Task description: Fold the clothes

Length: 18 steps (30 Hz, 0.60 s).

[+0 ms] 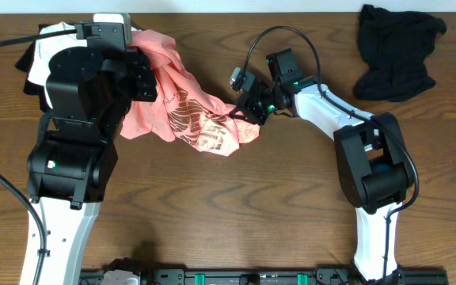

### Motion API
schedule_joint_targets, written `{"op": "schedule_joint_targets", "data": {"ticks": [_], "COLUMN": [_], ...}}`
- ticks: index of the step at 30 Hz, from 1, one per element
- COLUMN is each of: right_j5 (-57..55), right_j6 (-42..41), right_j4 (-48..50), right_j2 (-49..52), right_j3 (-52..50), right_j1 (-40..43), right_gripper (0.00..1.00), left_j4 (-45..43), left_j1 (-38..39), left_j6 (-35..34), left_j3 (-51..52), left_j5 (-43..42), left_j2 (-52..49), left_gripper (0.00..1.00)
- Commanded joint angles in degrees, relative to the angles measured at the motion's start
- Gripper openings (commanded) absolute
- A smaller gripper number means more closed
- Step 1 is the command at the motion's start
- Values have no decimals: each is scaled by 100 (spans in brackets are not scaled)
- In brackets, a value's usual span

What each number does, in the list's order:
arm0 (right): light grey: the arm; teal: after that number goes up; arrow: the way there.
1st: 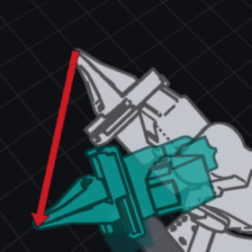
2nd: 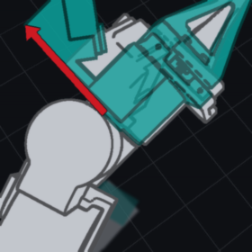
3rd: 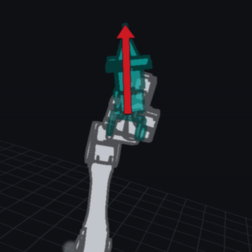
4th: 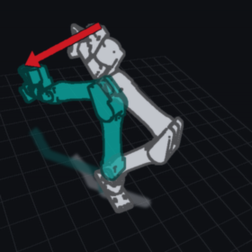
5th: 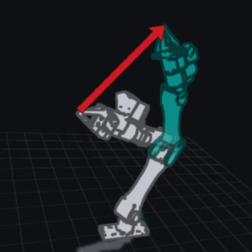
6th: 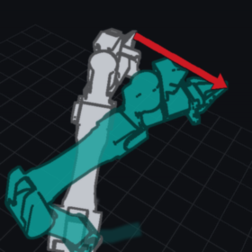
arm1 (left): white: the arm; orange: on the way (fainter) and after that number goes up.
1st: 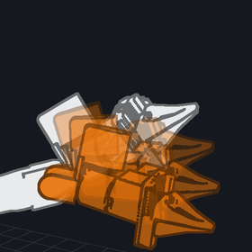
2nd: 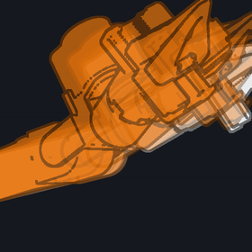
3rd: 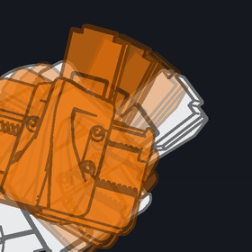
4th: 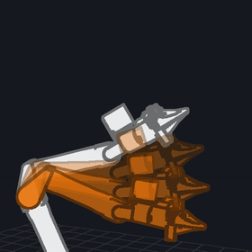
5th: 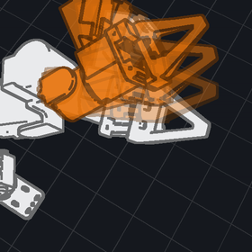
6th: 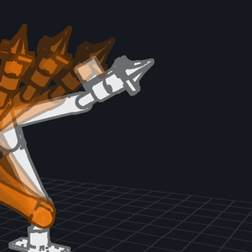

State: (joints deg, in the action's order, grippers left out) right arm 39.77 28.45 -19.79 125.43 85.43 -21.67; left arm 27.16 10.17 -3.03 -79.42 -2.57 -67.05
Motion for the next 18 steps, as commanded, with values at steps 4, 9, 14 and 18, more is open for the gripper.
{"op": "schedule_joint_targets", "data": {"ticks": [4, 9, 14, 18], "right_j5": [101, 98, -149, -743], "right_j6": [-699, -1003, -896, -717], "right_j4": [271, -83, -1054, -2020], "right_j2": [61, -243, -855, -1360], "right_j3": [101, 675, 1606, 2420], "right_j1": [120, 476, 901, 1156], "right_gripper": [1, 1, 1, 1], "left_j4": [-15, -17, -46, -114], "left_j1": [-24, -24, -26, -26], "left_j6": [-31, -31, -26, -7], "left_j3": [-70, -70, -70, -70], "left_j5": [68, 68, 74, 315], "left_j2": [83, 81, 68, -7], "left_gripper": [6, 6, 6, 6]}}
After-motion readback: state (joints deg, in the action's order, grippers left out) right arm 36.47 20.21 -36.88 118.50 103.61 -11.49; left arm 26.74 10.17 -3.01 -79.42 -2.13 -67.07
